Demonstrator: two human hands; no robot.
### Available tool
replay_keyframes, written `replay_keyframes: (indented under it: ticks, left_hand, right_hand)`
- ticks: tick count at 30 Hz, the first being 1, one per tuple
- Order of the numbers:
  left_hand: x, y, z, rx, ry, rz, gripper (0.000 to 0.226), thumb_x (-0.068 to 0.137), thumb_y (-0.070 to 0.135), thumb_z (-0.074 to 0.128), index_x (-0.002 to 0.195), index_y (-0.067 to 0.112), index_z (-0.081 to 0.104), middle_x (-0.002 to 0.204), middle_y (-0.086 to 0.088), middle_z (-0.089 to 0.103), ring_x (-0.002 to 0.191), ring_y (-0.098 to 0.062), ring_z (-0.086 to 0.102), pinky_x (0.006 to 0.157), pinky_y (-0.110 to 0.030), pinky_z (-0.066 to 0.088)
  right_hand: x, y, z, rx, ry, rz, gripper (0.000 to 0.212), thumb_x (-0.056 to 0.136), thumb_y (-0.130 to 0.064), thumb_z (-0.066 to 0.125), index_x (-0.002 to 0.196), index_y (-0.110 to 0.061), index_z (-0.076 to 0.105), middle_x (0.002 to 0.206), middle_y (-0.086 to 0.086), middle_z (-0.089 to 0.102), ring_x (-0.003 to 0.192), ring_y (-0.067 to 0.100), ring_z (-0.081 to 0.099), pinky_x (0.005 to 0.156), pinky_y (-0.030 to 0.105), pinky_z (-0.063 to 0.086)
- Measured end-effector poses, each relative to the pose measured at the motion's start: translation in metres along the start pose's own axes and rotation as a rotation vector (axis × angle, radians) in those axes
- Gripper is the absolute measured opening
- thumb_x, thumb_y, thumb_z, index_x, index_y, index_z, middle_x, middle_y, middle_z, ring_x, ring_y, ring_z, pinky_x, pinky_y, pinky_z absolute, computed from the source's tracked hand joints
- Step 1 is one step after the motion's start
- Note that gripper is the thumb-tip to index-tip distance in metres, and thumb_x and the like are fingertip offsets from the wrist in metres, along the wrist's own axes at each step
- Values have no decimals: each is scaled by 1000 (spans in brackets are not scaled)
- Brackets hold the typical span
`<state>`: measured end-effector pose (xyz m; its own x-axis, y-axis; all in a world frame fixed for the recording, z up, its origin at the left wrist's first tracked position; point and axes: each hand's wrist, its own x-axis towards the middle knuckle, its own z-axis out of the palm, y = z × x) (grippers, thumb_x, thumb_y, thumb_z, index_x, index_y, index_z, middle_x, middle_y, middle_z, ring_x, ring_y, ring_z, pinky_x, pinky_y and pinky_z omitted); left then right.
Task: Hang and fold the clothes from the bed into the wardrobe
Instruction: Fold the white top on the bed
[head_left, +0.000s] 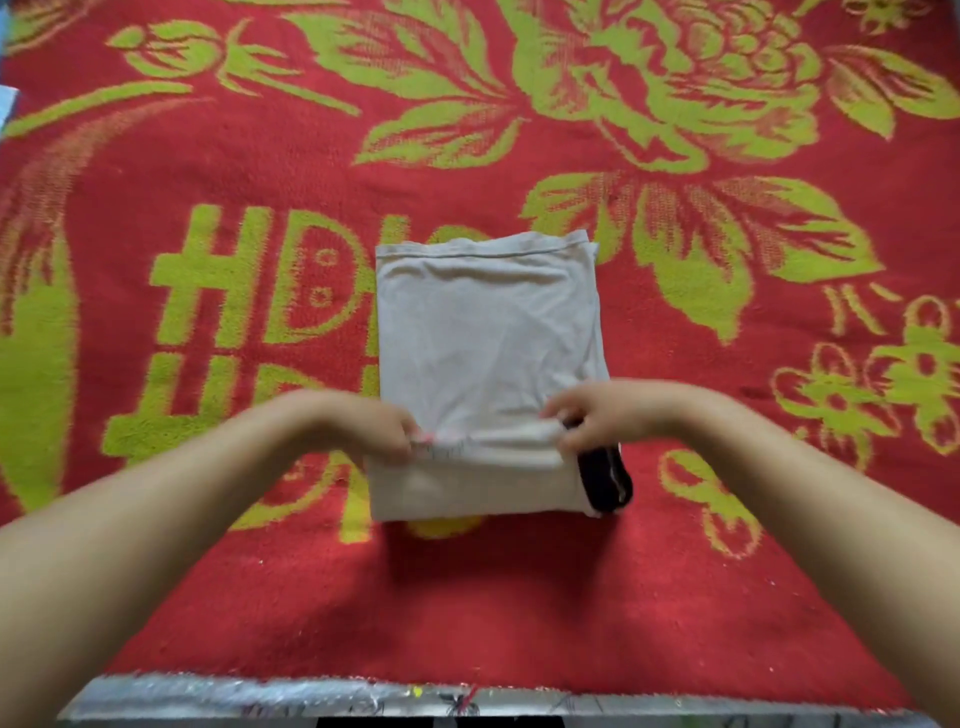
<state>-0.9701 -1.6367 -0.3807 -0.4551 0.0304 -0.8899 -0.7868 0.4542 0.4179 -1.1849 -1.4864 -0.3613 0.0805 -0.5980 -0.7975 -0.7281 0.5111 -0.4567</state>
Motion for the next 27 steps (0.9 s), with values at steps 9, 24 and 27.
replay_keyframes:
  ticks: [9, 24, 27]
  left_hand:
    - [88, 10, 34, 359, 950, -27, 63, 99, 47, 30, 153, 24, 9, 161, -3, -3, 148, -19, -2, 115, -53, 0]
    - [66, -55, 106, 708, 836, 225, 90, 62, 36, 72, 143, 10, 41, 148, -17, 38, 140, -29, 33, 107, -61, 30]
    - [67, -40, 99, 610, 905, 105, 72, 63, 6, 62, 134, 9, 53, 141, -20, 48, 128, -35, 49, 95, -62, 40]
  right_hand:
    - [81, -4, 64, -331, 702, 93, 53, 101, -38, 33, 151, -28, 21, 161, 0, 8, 148, 22, 2, 113, 59, 3]
    - [31, 59, 110, -665, 517, -82, 94, 53, -31, 78, 141, -21, 46, 149, 12, 39, 136, 38, 38, 91, 76, 33]
    - [48, 59, 98, -600, 604, 67, 81, 79, -19, 67, 150, -24, 28, 156, 12, 25, 143, 33, 26, 105, 70, 23]
